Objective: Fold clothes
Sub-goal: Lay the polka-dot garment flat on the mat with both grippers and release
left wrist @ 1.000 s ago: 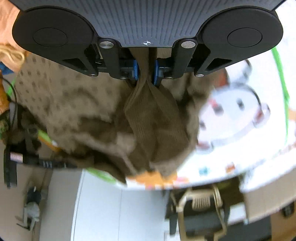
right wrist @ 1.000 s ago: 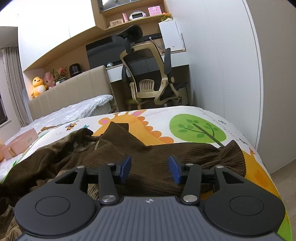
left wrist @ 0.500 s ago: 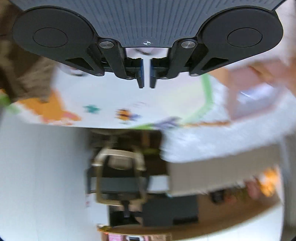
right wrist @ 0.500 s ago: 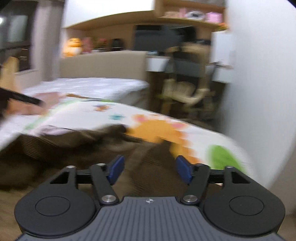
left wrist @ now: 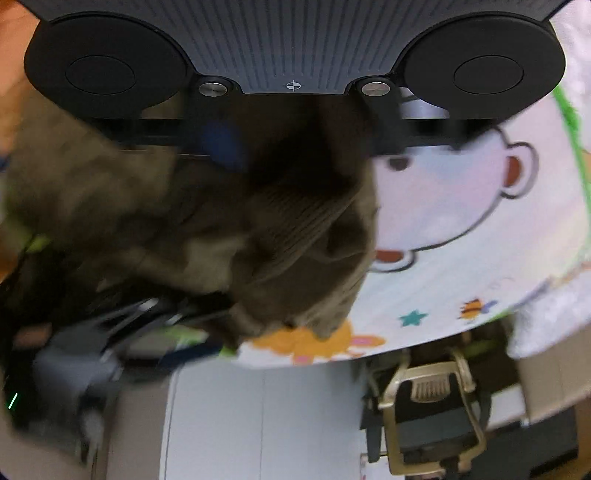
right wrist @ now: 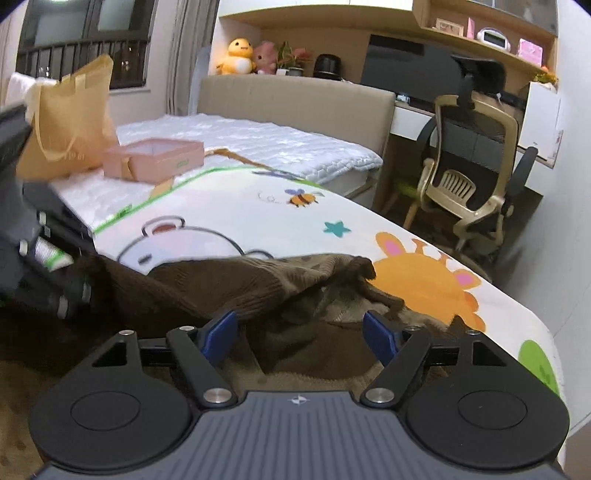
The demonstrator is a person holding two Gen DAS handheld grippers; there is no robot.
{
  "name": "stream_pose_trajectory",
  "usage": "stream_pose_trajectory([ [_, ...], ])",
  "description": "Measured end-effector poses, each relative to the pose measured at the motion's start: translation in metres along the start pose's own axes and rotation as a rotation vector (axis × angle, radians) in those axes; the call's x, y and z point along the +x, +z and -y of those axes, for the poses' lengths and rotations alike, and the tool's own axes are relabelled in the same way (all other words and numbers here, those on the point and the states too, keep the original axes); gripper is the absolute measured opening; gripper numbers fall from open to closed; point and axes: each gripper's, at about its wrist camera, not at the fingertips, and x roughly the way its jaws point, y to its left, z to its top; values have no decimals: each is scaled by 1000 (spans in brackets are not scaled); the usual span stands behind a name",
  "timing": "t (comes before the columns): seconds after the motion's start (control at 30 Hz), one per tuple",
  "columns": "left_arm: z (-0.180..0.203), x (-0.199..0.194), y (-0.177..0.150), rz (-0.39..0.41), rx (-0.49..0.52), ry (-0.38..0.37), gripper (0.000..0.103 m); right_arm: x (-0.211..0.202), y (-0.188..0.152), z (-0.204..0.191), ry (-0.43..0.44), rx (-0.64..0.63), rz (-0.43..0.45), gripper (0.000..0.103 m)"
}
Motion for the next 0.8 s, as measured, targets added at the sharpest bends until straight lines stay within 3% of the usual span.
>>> stream_pose_trajectory([
  [0.17,-24,-26,17,99,-8,100,8,4,-12,15,-65,32,-39,76],
  [0.3,-81,-28,46,177,-32,341,7,14,-16,29,-214,-38,-53,76],
  [0.37,-120,-13,51,166,-99,438,7,20,-21,39,-322,-78,-68,76],
  [0.43,-151,6,48,125,-154,504,6,24,-26,57,-369,-60,-97,76],
  [0.53,-174,29,32,52,-190,539,6,32,-38,82,-420,-41,-164,76],
  [0.67,-189,47,10,-22,-214,547,6,54,-55,107,-583,-153,-214,76],
  [0.73,-193,48,6,-34,-215,558,7,69,-55,126,-684,-186,-248,67],
  [0.8,-198,47,7,-34,-216,570,8,81,-55,149,-747,-155,-292,65],
])
